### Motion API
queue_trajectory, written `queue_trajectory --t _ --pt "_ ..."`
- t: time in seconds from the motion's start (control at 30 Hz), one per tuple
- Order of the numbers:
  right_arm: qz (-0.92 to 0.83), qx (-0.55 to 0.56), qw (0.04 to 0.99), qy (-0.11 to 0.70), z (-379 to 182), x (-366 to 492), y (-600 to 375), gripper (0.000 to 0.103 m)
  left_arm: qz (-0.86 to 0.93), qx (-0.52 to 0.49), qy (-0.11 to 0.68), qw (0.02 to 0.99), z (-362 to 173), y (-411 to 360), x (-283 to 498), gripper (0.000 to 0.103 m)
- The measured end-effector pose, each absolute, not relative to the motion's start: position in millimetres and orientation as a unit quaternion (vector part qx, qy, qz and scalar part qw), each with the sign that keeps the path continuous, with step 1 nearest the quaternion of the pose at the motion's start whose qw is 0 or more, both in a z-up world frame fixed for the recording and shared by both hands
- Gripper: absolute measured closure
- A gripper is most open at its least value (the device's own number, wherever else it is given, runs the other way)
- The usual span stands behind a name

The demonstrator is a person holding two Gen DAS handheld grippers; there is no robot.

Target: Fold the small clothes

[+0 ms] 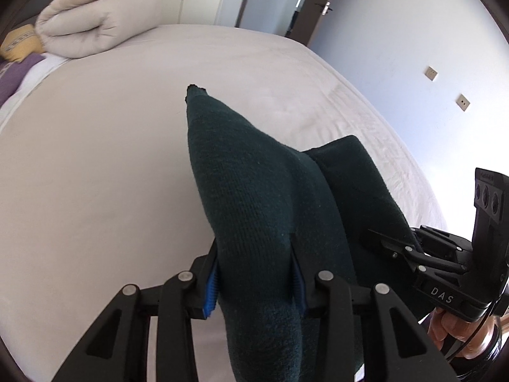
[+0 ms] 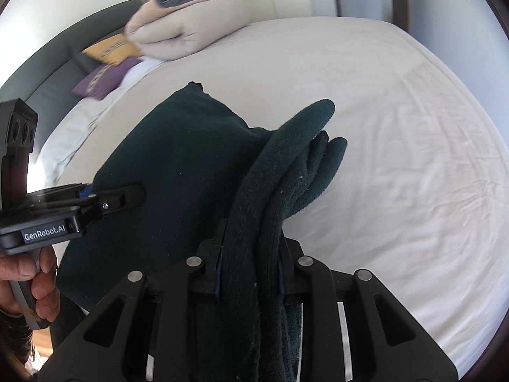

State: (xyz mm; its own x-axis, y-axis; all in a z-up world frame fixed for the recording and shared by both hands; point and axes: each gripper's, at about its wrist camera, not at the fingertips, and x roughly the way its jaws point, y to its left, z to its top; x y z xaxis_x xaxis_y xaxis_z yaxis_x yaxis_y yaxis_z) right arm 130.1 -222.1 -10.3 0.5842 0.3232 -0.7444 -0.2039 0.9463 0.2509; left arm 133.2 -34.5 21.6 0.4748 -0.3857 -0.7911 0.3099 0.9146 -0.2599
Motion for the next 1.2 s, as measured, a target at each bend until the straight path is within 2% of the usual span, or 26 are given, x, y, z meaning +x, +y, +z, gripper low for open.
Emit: queue_trajectory --t 0.13,0.27,0.37,0.4,0.43,0.5,0.7,0.73,0.9,1.0,1.2 --pt "0.168 0.106 0.872 0.447 -31.0 90.0 -204.4 0.08 -0.198 -0.046 0.484 0.851 2.8 -14.4 101.3 0.064" --pt "0.148 0.118 0.851 0.489 -78.7 68.0 -202.3 0.08 -0.178 -0.047 0.527 0.83 -53.8 -13.1 97.6 0.062" --pt "0.139 0.155 0.839 0.502 -100.5 60.1 -215.8 0.075 -0.172 -0.076 0.523 0.831 -75.2 0.1 96.2 0.051" --pt "0.138 0.175 0.835 0.504 -100.5 57.3 -222.6 0.072 -0.171 -0.083 0.525 0.829 -73.5 1.7 96.4 0.05" --pt "0.134 0.183 0.83 0.51 -100.0 56.0 -227.3 0.062 -0.171 -0.085 0.525 0.829 -69.3 1.1 96.2 0.049" --pt "0.121 0.199 0.823 0.519 -95.3 48.2 -242.7 0.056 -0.165 -0.082 0.524 0.832 -61.3 6.1 95.2 0.048" --pt "0.072 0.224 0.845 0.48 -49.3 24.4 -287.2 0.056 -0.114 -0.072 0.483 0.865 -23.4 22.5 83.8 0.045" --pt "0.07 0.225 0.85 0.471 -31.3 44.0 -294.2 0.056 -0.115 -0.074 0.472 0.871 -15.6 22.0 83.9 0.044" --pt "0.156 0.213 0.866 0.426 15.4 44.0 -263.8 0.056 -0.17 -0.038 0.462 0.869 -8.3 -0.6 83.0 0.044" --pt "0.177 0.196 0.86 0.436 10.8 48.0 -250.8 0.056 -0.163 -0.014 0.497 0.852 -39.9 -23.3 107.6 0.044" --pt "0.118 0.171 0.844 0.495 -53.7 89.8 -249.1 0.058 -0.144 0.043 0.507 0.849 -58.9 -38.5 121.0 0.039"
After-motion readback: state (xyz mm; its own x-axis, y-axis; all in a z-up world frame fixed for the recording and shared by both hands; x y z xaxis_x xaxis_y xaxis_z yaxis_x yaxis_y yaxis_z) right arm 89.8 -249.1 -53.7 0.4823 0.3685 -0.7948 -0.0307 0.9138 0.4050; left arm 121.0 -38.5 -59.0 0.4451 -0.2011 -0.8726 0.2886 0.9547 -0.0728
